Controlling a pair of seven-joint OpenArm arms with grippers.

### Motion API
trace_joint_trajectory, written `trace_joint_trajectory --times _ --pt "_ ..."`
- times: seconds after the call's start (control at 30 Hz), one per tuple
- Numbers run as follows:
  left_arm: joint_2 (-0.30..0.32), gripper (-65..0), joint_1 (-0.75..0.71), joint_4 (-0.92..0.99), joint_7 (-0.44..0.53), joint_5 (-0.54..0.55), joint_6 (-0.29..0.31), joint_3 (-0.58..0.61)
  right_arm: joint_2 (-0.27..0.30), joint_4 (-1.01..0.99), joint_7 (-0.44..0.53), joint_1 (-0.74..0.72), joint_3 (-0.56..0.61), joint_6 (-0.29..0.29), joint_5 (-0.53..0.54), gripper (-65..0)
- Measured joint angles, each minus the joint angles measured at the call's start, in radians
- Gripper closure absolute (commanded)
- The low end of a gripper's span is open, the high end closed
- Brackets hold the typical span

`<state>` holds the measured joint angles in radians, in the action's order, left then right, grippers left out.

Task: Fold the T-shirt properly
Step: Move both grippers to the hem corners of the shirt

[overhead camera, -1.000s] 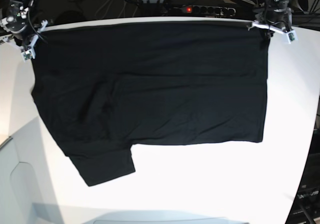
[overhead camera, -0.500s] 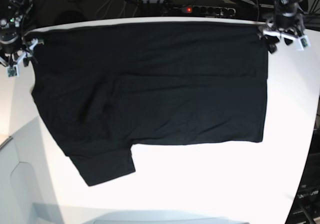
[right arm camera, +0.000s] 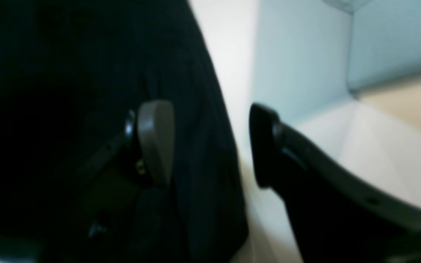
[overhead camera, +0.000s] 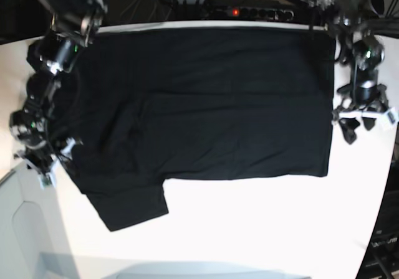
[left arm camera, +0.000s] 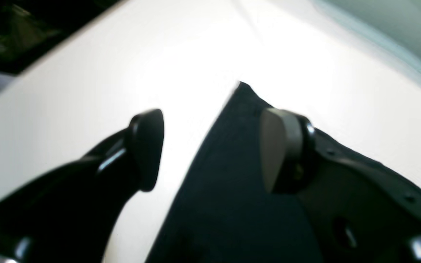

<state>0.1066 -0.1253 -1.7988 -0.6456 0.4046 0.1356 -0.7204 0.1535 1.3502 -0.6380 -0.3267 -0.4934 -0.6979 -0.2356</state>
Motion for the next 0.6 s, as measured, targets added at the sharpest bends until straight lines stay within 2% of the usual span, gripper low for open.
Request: trace_joint_trajectory --times 0.1,0.2,0.27,0.33,0.4,0.5,0.6 --pt "0.026 -39.9 0.100 0.129 0.019 -0.098 -0.002 0.069 0.013 -0.185 0.112 -0.102 0.002 0.000 -0.047 -33.6" --pt "0.027 -39.9 0.221 0.286 0.010 -0.180 -0.008 0.098 0.034 -0.365 0.232 -0.169 0.005 0.006 -0.042 -33.6" --pt "0.026 -39.9 0.286 0.367 0.017 -0.206 0.002 0.100 0.053 -0.491 0.298 -0.208 0.005 0.044 -0.049 -33.6" --pt "0.030 -39.9 0.354 0.451 0.021 -0.244 -0.014 0.098 0.078 -0.607 0.357 -0.241 0.003 0.079 -0.055 -33.6" --pt "0.043 -39.9 0.397 0.538 0.073 -0.258 -0.003 0.099 0.098 -0.699 0.420 -0.261 0.003 0.118 -0.053 -33.6" --pt "0.046 -39.9 0.440 0.664 0.134 -0.295 -0.014 0.098 0.111 -0.781 0.504 -0.262 0.003 0.185 -0.054 -33.6" --pt "0.043 -39.9 0.470 0.775 0.186 -0.346 -0.008 0.100 0.112 -0.813 0.551 -0.256 0.003 0.205 -0.053 -33.6"
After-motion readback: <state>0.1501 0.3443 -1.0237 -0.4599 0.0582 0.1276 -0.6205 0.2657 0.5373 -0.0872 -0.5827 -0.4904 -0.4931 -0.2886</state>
